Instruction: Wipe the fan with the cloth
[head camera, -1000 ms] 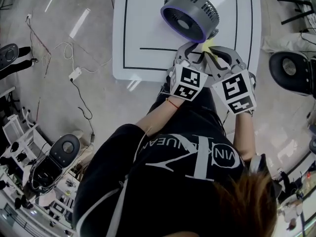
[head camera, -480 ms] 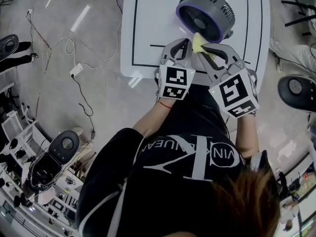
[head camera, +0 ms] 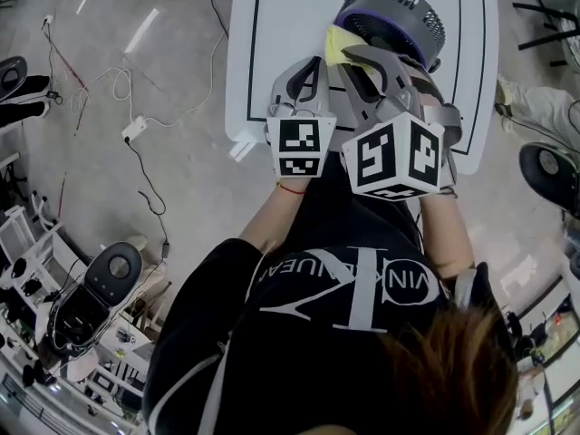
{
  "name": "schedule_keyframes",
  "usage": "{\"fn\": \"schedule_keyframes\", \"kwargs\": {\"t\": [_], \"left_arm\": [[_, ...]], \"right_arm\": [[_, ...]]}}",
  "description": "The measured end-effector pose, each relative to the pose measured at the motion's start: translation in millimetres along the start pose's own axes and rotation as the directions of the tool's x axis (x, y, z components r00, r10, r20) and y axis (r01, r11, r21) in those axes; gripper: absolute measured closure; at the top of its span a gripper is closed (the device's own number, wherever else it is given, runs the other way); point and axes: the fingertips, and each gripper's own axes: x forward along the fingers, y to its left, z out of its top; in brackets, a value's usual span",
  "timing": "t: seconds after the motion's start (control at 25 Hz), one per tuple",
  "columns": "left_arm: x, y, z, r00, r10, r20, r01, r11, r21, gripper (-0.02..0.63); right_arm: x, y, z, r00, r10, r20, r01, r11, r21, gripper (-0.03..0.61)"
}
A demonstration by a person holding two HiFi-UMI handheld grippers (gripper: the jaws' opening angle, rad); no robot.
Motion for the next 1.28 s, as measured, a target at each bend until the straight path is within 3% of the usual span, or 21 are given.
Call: {"fn": "schedule_keyframes", "kwargs": {"t": [0.08, 0.16, 0.6, 0.72, 0.88, 1.04, 1.28], "left_arm": [[-1.2, 1.8, -2.6, 1.0, 0.002, 0.003, -0.002, 1.0, 0.0, 0.606], [-1.7, 3.7, -4.0, 1.0, 0.003, 0.005, -0.003, 1.0, 0.007, 0.606], [-4.5, 17.4, 29.9, 0.996, 0.015, 0.092, -0.033, 0.981, 0.19, 0.606], [-4.6, 19.0, 29.5, 0.996, -0.026, 0.091, 0.004, 0.972, 0.236, 0.606], [2.5, 19.3, 27.5, 0.989, -0.138, 0.056, 0.119, 0.957, 0.264, 0.606], [6.2, 20.7, 28.7, 0.967, -0.253, 0.014, 0.235, 0.917, 0.321, 0.606], [11.8, 29.3, 25.9, 0.928, -0.37, -0.041, 0.357, 0.853, 0.381, 0.606]], "right_arm": [[5.2, -3.9, -1.6, 0.998, -0.053, -0.041, 0.05, 0.997, -0.06, 0.549], [8.7, -7.3, -4.7, 0.995, -0.08, -0.06, 0.076, 0.995, -0.062, 0.549], [14.0, 5.9, -7.0, 0.997, -0.071, -0.032, 0.071, 0.997, -0.001, 0.548], [19.6, 9.9, -9.2, 0.995, -0.087, -0.059, 0.088, 0.996, 0.02, 0.548], [25.8, 4.0, -12.9, 0.983, -0.147, -0.111, 0.156, 0.985, 0.08, 0.548], [29.6, -12.2, -15.0, 0.948, -0.265, -0.176, 0.286, 0.952, 0.108, 0.548], [18.1, -35.7, -19.0, 0.839, -0.472, -0.272, 0.51, 0.856, 0.088, 0.546]]}}
